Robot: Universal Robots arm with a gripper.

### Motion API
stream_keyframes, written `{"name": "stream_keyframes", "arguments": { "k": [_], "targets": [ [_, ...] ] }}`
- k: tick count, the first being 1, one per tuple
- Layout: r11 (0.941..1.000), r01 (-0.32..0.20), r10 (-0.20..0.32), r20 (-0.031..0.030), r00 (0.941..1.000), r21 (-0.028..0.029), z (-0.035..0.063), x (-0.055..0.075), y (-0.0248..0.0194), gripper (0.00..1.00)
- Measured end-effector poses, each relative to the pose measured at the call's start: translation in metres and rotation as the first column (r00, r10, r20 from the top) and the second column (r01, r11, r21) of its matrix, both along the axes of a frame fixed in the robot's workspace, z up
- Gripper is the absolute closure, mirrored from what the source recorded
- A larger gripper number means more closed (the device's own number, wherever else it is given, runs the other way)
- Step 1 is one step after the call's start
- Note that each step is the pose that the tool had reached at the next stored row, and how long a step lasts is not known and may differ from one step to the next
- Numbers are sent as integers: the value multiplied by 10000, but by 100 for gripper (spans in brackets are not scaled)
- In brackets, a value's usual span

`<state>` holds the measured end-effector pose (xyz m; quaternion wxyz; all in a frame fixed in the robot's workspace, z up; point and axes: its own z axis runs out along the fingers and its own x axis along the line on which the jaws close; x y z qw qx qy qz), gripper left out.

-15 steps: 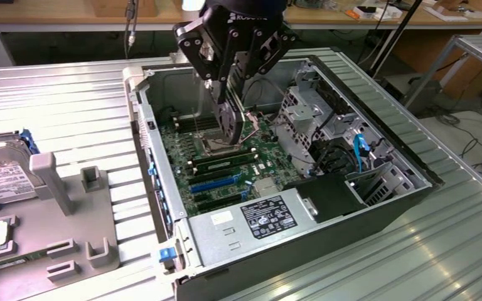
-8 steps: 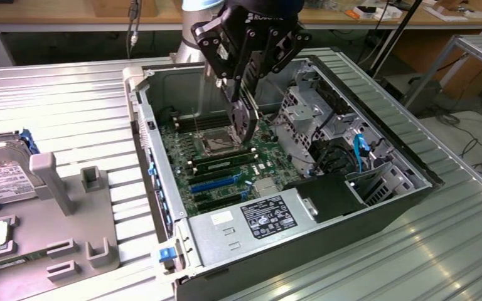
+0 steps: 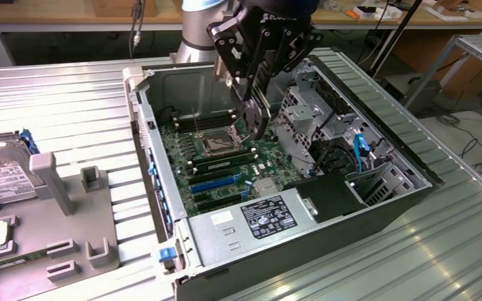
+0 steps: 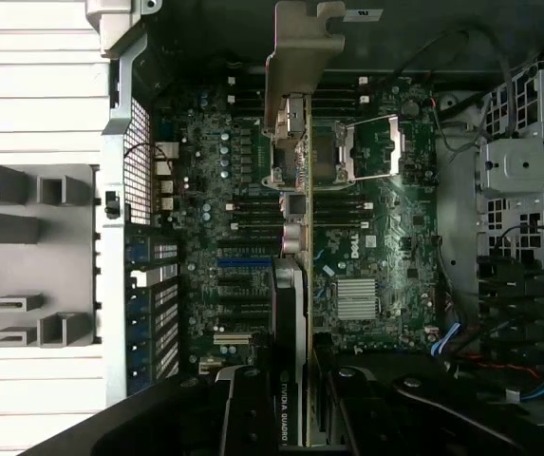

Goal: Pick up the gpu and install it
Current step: 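Pick up the gpu and move the gpu toward the slot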

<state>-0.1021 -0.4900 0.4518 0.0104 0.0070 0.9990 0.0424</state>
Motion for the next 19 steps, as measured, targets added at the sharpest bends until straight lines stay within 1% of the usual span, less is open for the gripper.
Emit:
{"name": "stream_keyframes", "arguments": {
  "k": [11, 14, 19],
  "targets": [
    [10000, 0, 0, 0, 10000, 1, -3, 173, 0, 73],
    [10000, 0, 0, 0, 10000, 0, -4, 251, 0, 73],
    [10000, 1, -1, 0, 10000, 1, -5, 331, 0, 73]
  ]
}}
